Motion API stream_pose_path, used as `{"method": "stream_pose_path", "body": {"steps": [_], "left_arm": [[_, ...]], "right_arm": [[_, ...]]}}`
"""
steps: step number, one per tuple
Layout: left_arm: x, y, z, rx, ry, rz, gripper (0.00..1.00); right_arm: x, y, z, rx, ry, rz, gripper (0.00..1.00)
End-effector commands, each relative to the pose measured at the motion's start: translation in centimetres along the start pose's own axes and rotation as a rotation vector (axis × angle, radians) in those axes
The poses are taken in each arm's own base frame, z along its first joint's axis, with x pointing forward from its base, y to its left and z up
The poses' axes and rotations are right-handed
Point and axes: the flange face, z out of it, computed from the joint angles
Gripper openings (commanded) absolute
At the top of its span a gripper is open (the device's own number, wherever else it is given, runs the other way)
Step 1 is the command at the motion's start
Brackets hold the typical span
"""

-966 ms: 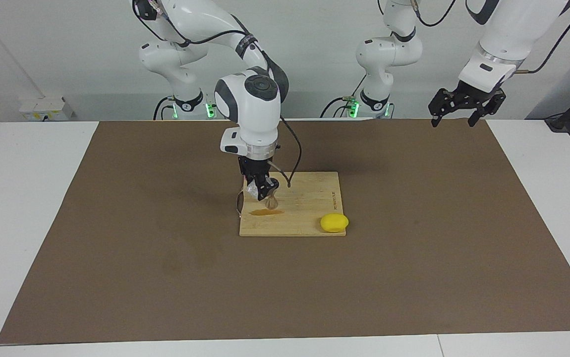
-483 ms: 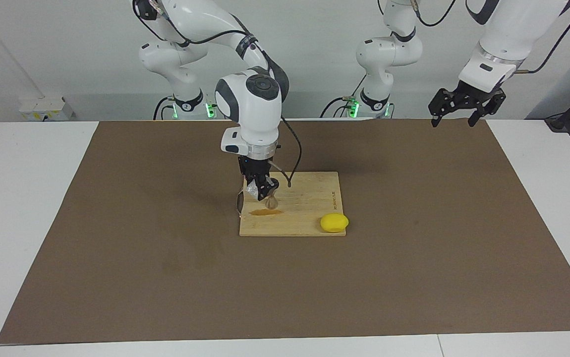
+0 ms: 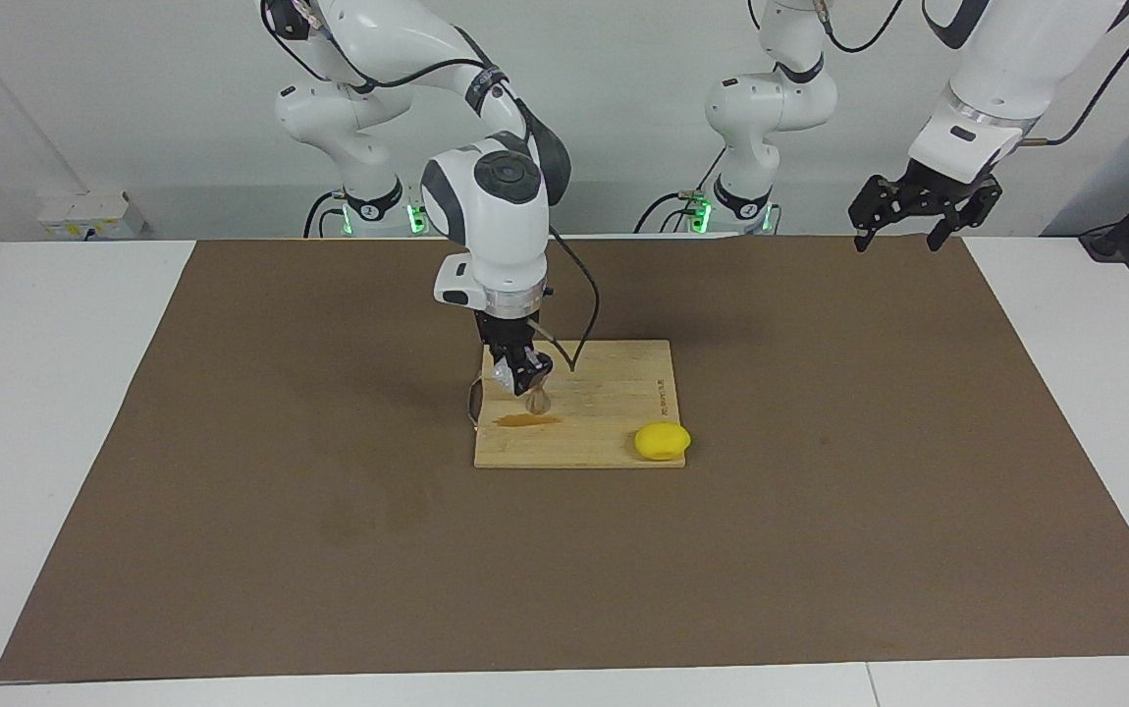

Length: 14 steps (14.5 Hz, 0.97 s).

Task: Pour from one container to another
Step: 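Carry the glass back toward its starting spot with the right gripper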

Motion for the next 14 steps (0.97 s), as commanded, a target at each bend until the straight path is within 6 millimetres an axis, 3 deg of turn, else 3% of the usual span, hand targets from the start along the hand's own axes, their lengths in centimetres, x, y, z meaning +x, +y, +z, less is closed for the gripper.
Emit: {"method": "stream_pose_path", "body": {"steps": [1,8,14], "left_arm": [[-0.4,-0.2,0.1,-0.009,-0.004,-0.01,1.0],[-0.4,-0.2,0.1,-0.009,-0.004,-0.01,1.0],[-0.4,-0.2,0.1,-0.009,-0.004,-0.01,1.0]], "right_arm": [[1.6,0.4,-0.4,0.014,-0.047,0.077,0.01],[7.6,2.5,1.9,0.006,-0.288,0.274,0.03],[19.1,9.7,7.5,0.047,-0.543,0.519,0.01]]}}
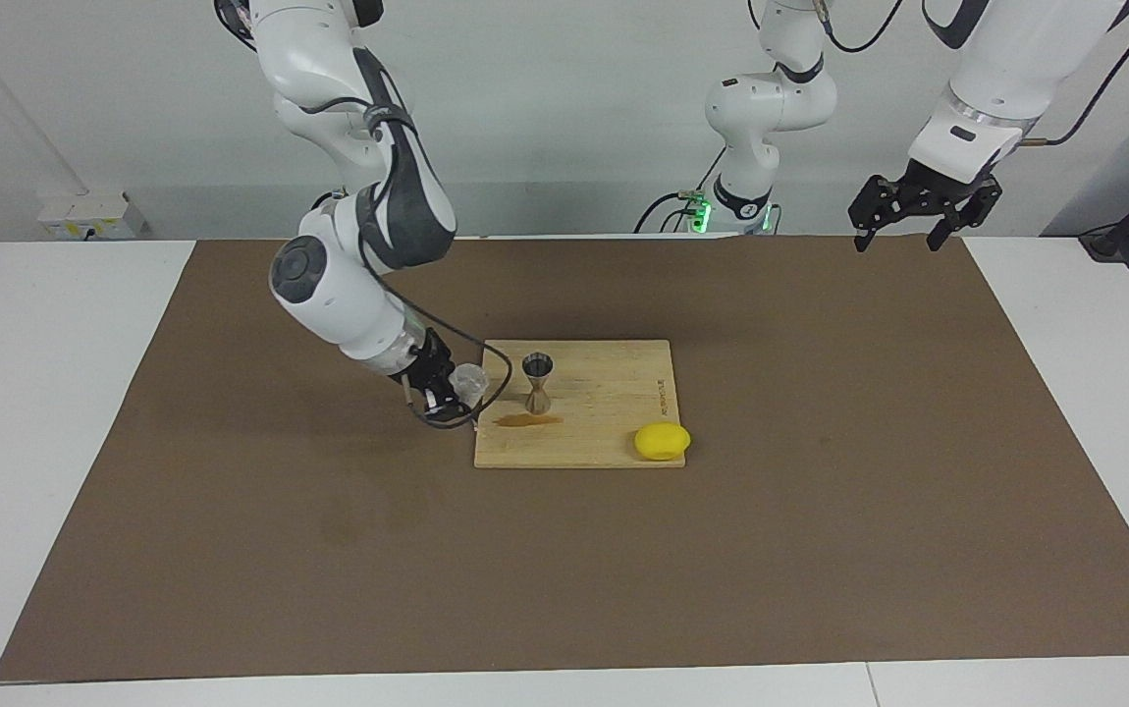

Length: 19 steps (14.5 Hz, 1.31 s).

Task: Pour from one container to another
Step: 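Carry the glass back toward its starting spot with the right gripper, then lower the glass onto the table and open the right gripper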

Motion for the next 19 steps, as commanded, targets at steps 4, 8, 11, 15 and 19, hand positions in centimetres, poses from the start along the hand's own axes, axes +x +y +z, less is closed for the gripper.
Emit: {"method": "stream_pose_path", "body": {"steps": [4,8,11,15,19], "left_arm": [[-0.4,-0.2,0.1,-0.009,-0.004,-0.01,1.0],[-0.4,-0.2,0.1,-0.009,-0.004,-0.01,1.0],[-0.4,-0.2,0.1,-0.009,-0.004,-0.01,1.0],[-0.4,-0.2,0.1,-0.009,-0.004,-0.01,1.0],[-0.4,-0.2,0.1,-0.009,-0.004,-0.01,1.0]], "right_arm": [[12.3,2.7,0.0,0.07,-0.21,0.09,0.0],[19.5,3.4,1.1,0.068,-0.294,0.072,0.0],[20.7,3.5,1.8,0.072,-0.305,0.048,0.0],[21.4,3.8,2.7,0.084,-0.295,-0.018,0.19],[22.1,4.0,2.9,0.103,-0.272,0.001,0.47]]}}
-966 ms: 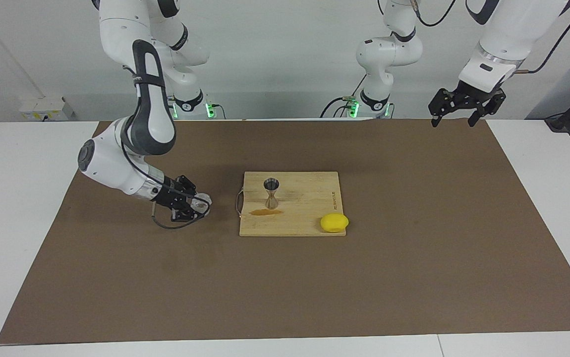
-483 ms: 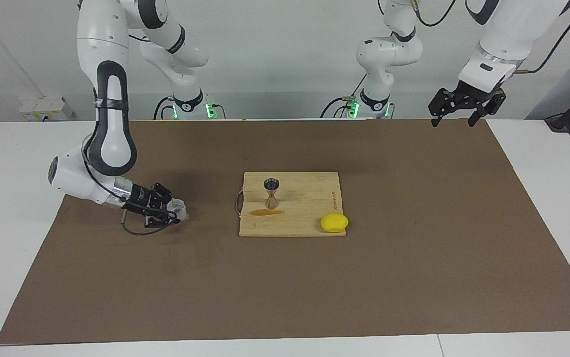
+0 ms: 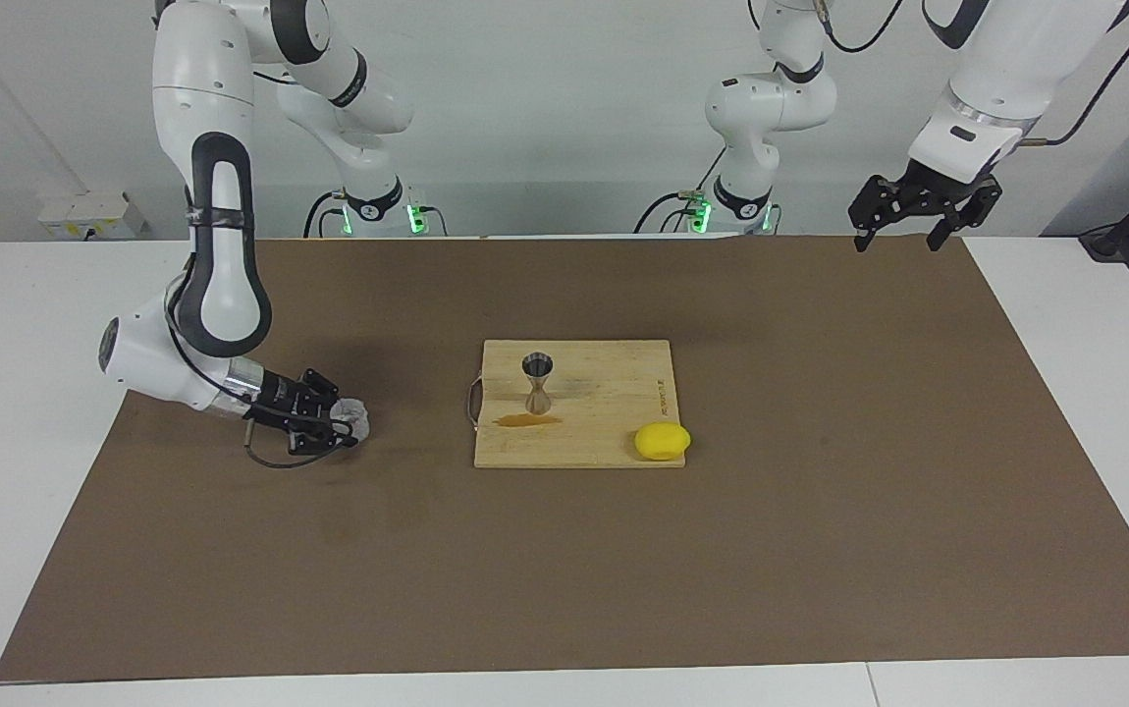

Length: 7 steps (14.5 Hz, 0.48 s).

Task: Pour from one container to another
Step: 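Lower the glass onto the table and open the right gripper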

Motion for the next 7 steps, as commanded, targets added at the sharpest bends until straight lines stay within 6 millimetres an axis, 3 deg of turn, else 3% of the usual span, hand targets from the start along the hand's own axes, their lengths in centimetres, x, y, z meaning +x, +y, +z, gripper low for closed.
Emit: {"method": "stream_pose_path", "body": {"steps": [1,2,3,7], "left_arm": [[-0.4,-0.2,0.1,-0.009,-0.004,-0.009,1.0],[-0.4,-0.2,0.1,-0.009,-0.004,-0.01,1.0],[-0.4,-0.2,0.1,-0.009,-0.004,-0.01,1.0],[-0.4,-0.2,0.2,-0.009,-0.005,-0.01,1.0]], "right_arm": [[0.6,0.2,0.0,0.027,-0.009,-0.015,0.64],[0.7,0.2,0.0,0.02,0.0,-0.021,0.88],[0.6,0.2,-0.1,0.02,0.001,-0.017,1.0],[1.2,0.4,-1.6,-0.006,0.079,-0.058,1.0]]}}
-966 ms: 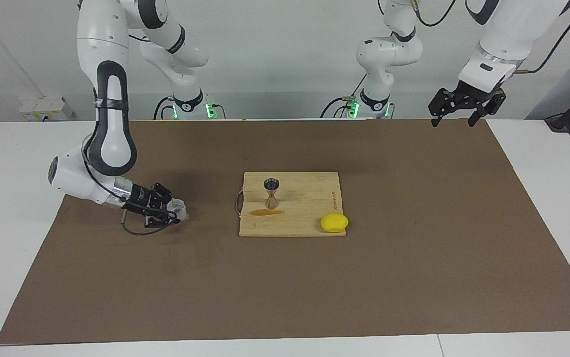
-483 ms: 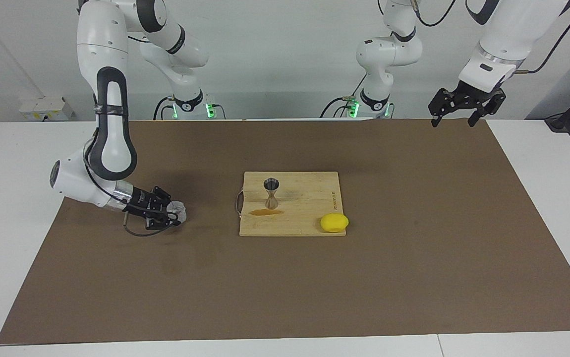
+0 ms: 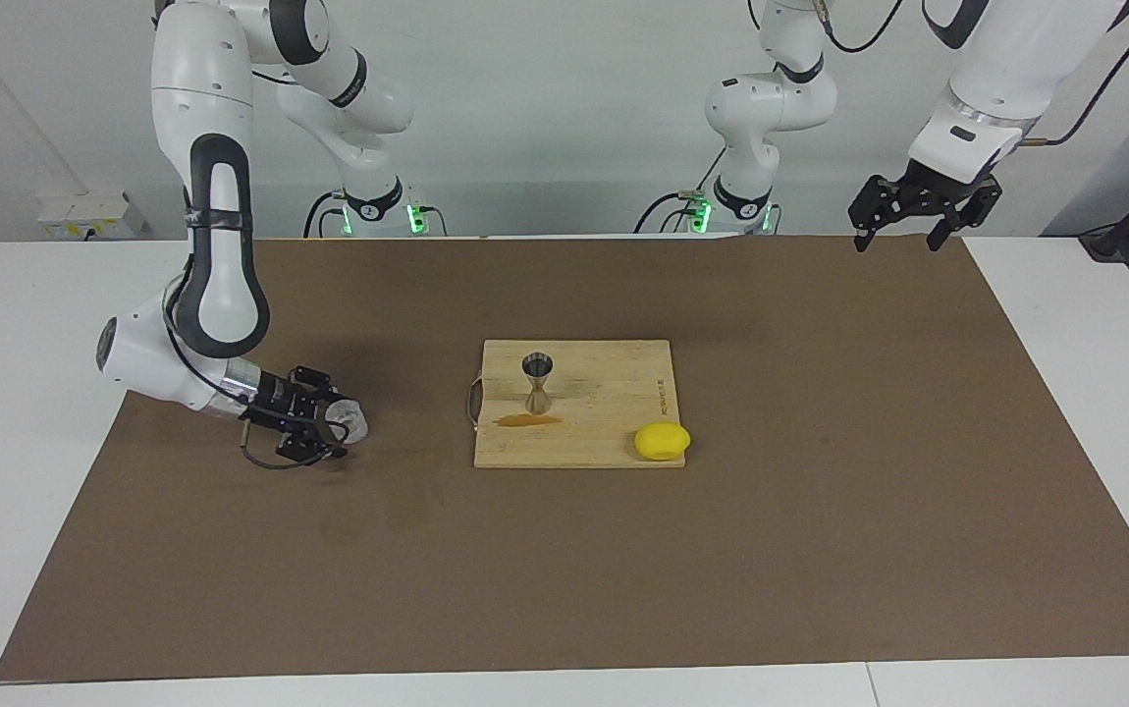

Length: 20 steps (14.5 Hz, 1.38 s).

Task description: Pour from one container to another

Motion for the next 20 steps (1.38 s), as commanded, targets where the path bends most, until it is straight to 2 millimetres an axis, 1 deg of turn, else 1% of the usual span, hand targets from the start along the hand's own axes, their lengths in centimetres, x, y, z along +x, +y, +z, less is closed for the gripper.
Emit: {"method": "stream_pose_path", "body": {"steps": [1,4,5,6,8,9,10,12,13,15,16,17,18,20], "left_arm": [[-0.4,-0.2,0.1,-0.009,-0.004,-0.01,1.0],[-0.4,-0.2,0.1,-0.009,-0.004,-0.01,1.0],[-0.5,-0.2,0.2,-0.009,-0.013,-0.009,1.0],[-0.8,-0.1,0.5,-0.009,-0.042,-0.004,1.0],[-0.5,1.2,0.2,-0.01,-0.01,0.013,1.0],[-0.2,2.0,0.2,-0.014,0.006,0.028,1.0],[0.1,0.8,0.1,-0.029,0.008,0.006,1.0],[0.6,-0.3,0.0,-0.047,0.017,-0.013,1.0],[1.2,-0.5,0.7,-0.045,0.0,-0.016,1.0],[1.1,-0.9,0.1,-0.049,0.008,-0.023,1.0],[1.1,-0.5,-0.1,-0.05,0.014,-0.016,1.0],[0.9,-0.1,-0.1,-0.051,0.017,0.0,1.0],[0.8,-0.2,-0.2,-0.053,0.019,-0.003,1.0],[0.7,-0.3,-0.6,-0.052,0.022,-0.004,1.0]], "right_arm": [[0.7,0.5,-2.1,-0.028,0.104,-0.084,1.0],[-0.1,0.6,-4.3,-0.063,0.204,-0.163,1.0],[-0.6,0.4,-5.3,-0.07,0.233,-0.216,1.0],[-1.5,0.4,-6.1,-0.095,0.268,-0.326,1.0],[-4.7,0.1,-8.0,-0.123,0.313,-0.552,1.0],[-5.8,-0.1,-8.4,-0.127,0.316,-0.638,1.0],[-6.6,-0.2,-8.6,-0.136,0.314,-0.711,1.0],[-9.5,-0.2,-8.6,-0.183,0.318,-0.863,1.0],[-11.0,-0.2,-8.4,-0.222,0.337,-0.932,1.0],[-14.6,-0.3,-7.3,-0.345,0.399,-1.133,1.0],[-16.5,0.0,-7.0,-0.393,0.418,-1.207,1.0],[-18.2,0.0,-7.2,-0.408,0.438,-1.243,1.0],[-19.6,0.1,-8.6,-0.409,0.473,-1.274,1.0],[-21.9,0.3,-12.2,-0.449,0.539,-1.304,1.0]]}}
